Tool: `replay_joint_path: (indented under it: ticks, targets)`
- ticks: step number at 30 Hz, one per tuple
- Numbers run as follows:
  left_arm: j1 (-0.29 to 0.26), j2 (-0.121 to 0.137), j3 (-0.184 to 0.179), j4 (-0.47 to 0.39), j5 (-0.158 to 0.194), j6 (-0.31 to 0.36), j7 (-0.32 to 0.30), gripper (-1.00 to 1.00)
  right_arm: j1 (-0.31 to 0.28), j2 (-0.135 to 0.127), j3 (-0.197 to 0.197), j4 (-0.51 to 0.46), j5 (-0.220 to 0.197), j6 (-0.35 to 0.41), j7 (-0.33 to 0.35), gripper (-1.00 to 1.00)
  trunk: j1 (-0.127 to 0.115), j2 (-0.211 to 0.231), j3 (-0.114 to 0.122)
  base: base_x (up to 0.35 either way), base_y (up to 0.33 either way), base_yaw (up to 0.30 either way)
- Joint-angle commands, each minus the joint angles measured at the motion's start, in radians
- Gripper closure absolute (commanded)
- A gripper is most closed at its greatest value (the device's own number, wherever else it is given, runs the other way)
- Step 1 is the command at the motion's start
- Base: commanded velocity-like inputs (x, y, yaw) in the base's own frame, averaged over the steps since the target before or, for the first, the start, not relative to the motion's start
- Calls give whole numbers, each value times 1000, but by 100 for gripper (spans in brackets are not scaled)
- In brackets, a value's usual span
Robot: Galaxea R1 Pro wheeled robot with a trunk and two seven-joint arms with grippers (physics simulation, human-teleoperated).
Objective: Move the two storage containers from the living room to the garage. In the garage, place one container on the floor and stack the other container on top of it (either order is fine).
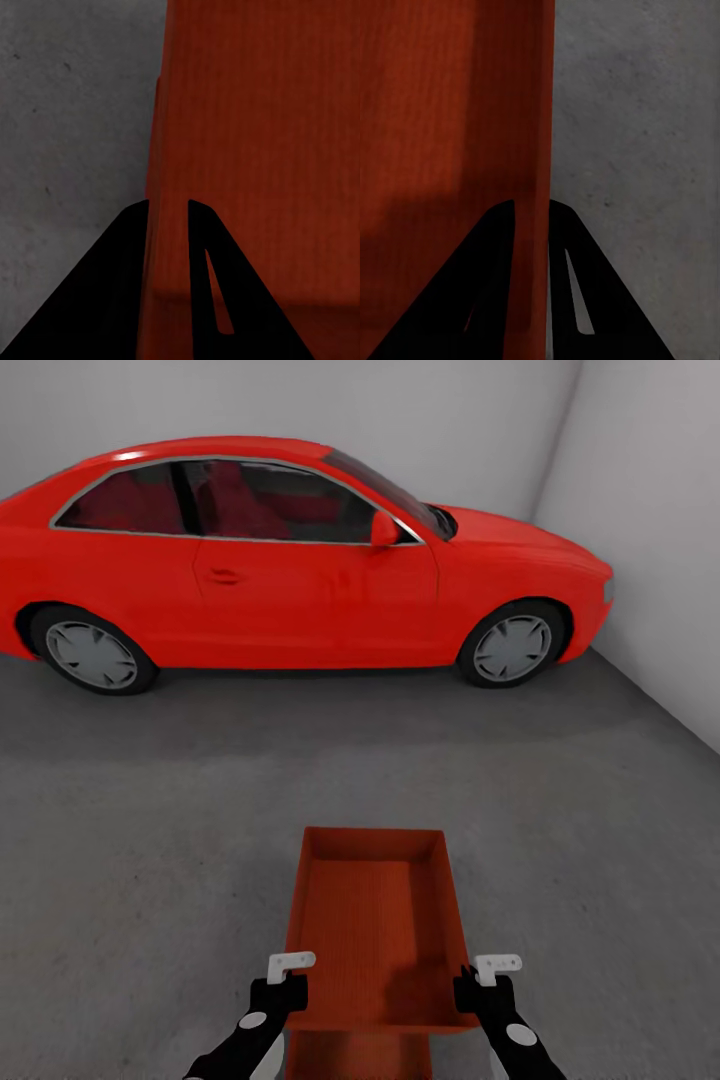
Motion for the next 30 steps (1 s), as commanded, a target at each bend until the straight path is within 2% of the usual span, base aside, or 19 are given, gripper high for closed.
replay_joint_path:
  ticks: [1,14,30]
  targets:
    - [-2,-1,14,-9,-5,-1,1,100,0,0,24,39,6,-3,1,100,0,-1,-2,0,0,0]
    - [-2,-1,15,-9,-4,-1,1,100,0,0,24,39,6,-4,1,100,0,-1,-2,0,0,0]
    - [-2,-1,15,-9,-5,-1,2,100,0,0,25,39,6,-4,1,100,62,-113,-52,0,0,0]
